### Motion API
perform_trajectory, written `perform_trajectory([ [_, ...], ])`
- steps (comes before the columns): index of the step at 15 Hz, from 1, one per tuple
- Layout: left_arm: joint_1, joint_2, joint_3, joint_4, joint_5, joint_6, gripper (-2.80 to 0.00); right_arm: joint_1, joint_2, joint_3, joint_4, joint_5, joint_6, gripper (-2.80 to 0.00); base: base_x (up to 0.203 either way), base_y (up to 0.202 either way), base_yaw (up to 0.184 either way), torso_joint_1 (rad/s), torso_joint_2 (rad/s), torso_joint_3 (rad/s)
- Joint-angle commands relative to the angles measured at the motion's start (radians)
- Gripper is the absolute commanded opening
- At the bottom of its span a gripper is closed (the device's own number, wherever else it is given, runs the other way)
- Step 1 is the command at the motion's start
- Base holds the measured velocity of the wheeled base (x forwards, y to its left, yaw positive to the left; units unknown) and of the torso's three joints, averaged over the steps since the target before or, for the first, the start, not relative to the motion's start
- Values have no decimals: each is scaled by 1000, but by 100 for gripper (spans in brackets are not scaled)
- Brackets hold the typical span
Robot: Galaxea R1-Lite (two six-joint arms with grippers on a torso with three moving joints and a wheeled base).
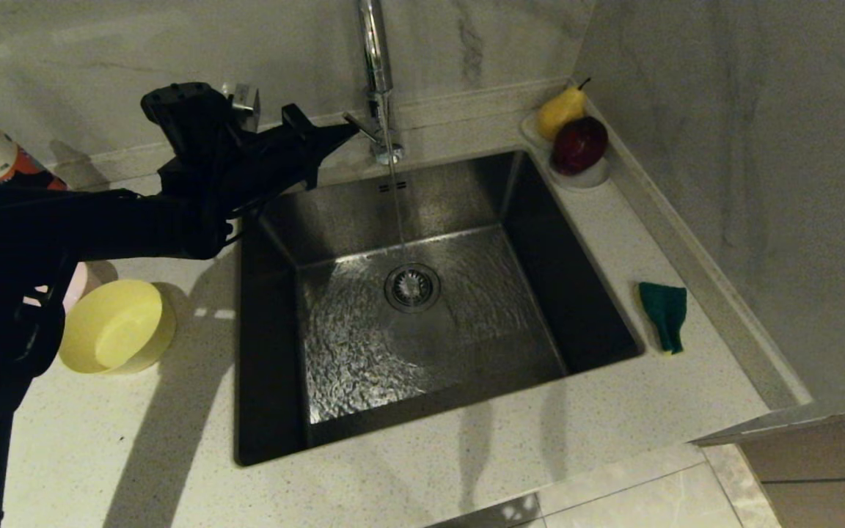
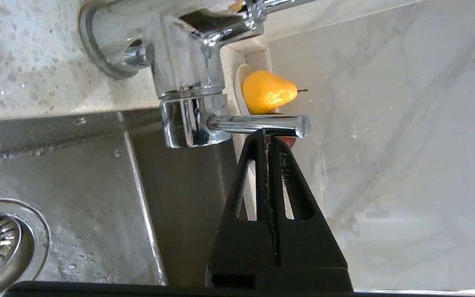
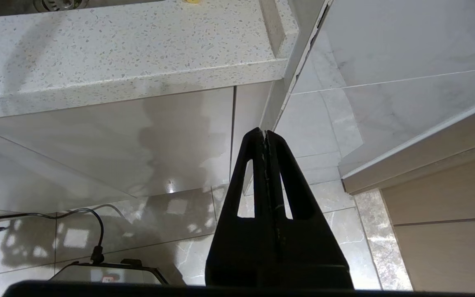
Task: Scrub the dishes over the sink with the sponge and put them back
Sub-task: Turn off the faucet
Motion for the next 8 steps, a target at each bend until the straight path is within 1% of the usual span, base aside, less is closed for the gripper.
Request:
perform_trajectory([
  [1, 1, -2, -29, 4, -4, -6, -280, 0, 1, 0, 0, 0, -1, -280, 0, 0, 0, 0, 0, 0],
  [3, 2, 5, -82, 51, -2, -9, -280, 0, 1, 0, 0, 0, -1, -280, 0, 0, 0, 0, 0, 0],
  [4, 10, 9, -90, 60, -1, -11, -280, 0, 1, 0, 0, 0, -1, -280, 0, 0, 0, 0, 0, 0],
  [8, 12, -1, -72, 55, 7, -12, -280, 0, 1, 0, 0, 0, -1, -280, 0, 0, 0, 0, 0, 0],
])
